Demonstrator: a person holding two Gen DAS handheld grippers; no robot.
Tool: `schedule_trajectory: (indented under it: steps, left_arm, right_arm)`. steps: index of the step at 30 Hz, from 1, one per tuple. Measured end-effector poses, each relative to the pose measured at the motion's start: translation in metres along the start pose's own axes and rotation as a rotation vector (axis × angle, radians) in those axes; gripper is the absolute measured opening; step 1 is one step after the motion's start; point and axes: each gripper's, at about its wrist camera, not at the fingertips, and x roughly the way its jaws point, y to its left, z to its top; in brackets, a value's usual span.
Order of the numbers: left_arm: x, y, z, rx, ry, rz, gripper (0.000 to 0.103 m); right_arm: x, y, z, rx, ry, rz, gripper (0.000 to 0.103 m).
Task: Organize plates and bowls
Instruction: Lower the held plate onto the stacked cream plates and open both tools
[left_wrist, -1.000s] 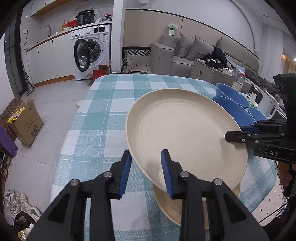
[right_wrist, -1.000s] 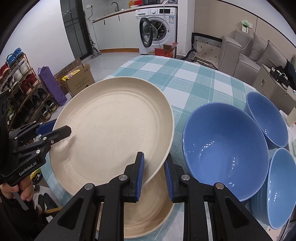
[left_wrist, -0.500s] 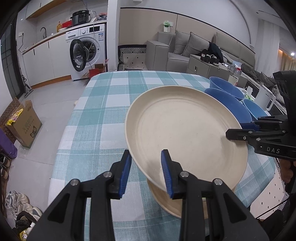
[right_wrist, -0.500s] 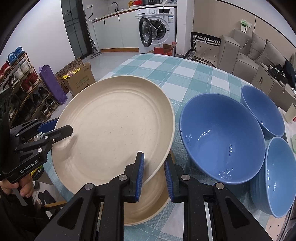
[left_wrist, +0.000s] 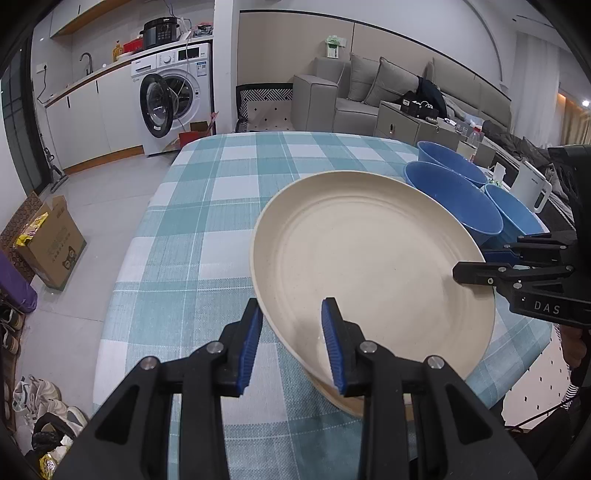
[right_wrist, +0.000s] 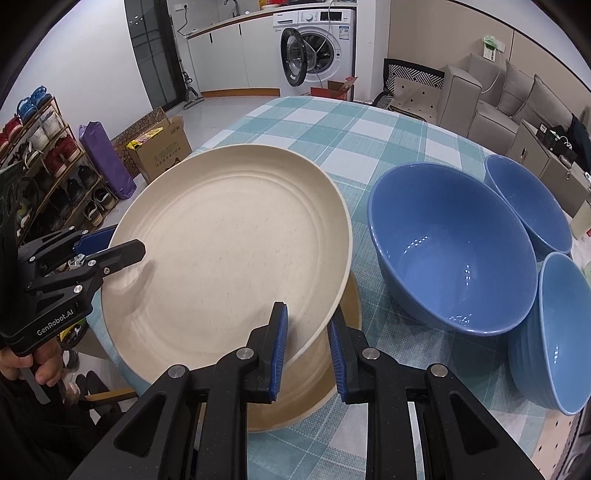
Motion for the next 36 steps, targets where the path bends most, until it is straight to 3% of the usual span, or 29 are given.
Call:
schedule_trajectory:
  steps: [24,36]
  left_arm:
    - [0.013,-0.011,-0.021,0.028,0.062,-0.001,0.031]
    - [0.022,-0.019,-0.024,0.061,0.087,0.020,0.031]
  right_arm:
    - [0.008,0.002,-0.027,-0.015,0.044,-0.023,0.022]
    - [0.016,0.006,-0.028,-0.040,0.056,-0.077,0.022]
